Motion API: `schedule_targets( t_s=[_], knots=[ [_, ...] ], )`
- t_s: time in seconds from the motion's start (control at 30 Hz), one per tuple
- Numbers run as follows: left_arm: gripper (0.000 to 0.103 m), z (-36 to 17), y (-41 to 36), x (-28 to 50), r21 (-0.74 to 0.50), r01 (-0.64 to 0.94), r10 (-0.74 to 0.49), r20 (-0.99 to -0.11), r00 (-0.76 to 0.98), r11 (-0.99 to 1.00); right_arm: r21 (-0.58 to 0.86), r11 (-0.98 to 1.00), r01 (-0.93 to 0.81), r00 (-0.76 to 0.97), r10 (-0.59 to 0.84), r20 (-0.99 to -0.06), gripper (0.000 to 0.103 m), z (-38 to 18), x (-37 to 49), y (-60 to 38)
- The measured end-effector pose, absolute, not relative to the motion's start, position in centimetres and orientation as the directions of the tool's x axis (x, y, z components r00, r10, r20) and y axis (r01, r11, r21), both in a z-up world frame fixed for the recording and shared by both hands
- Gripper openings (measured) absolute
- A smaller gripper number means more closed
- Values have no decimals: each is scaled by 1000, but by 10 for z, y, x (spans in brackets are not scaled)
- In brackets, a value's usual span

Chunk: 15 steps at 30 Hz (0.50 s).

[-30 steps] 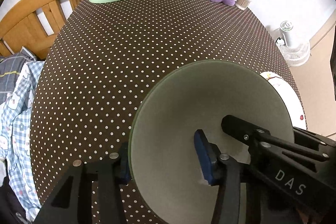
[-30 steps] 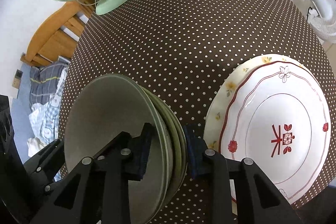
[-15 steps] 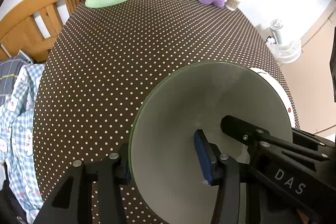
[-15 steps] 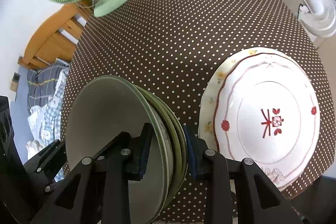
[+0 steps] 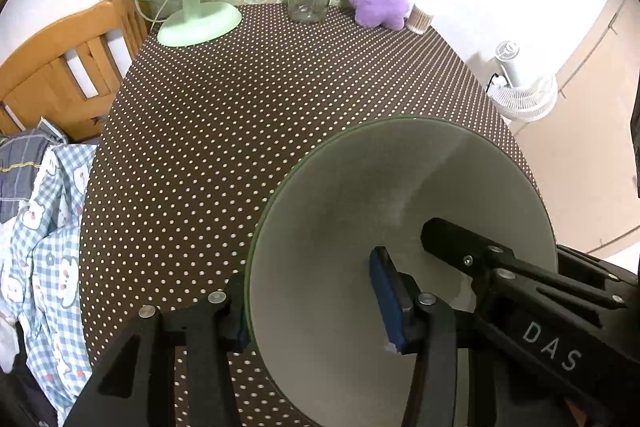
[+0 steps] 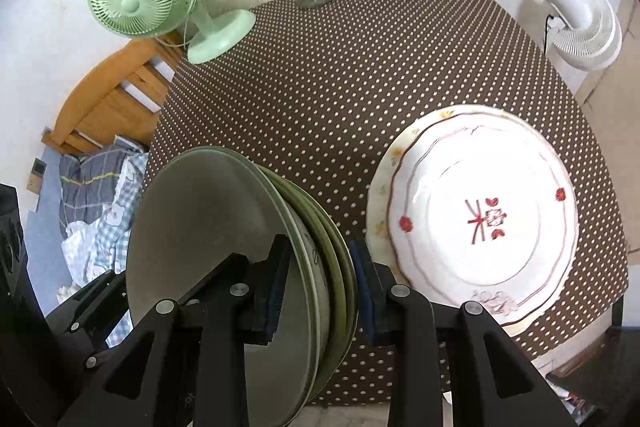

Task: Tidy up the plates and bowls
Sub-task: 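Lift the bowl stack with both tools and carry it over the plates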

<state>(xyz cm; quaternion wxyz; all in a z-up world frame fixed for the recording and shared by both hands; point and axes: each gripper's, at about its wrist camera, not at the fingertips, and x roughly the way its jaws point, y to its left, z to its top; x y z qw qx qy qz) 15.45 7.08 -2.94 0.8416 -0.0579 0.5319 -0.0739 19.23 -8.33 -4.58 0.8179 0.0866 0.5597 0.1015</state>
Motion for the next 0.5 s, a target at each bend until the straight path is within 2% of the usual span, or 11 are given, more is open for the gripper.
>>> schedule_targets(
  t_s=[0.5],
  knots=[
    [49, -27, -3, 171, -185, 3, -168, -885, 434, 983, 246, 961, -126, 342, 275, -898, 34, -35, 211, -148]
  ],
)
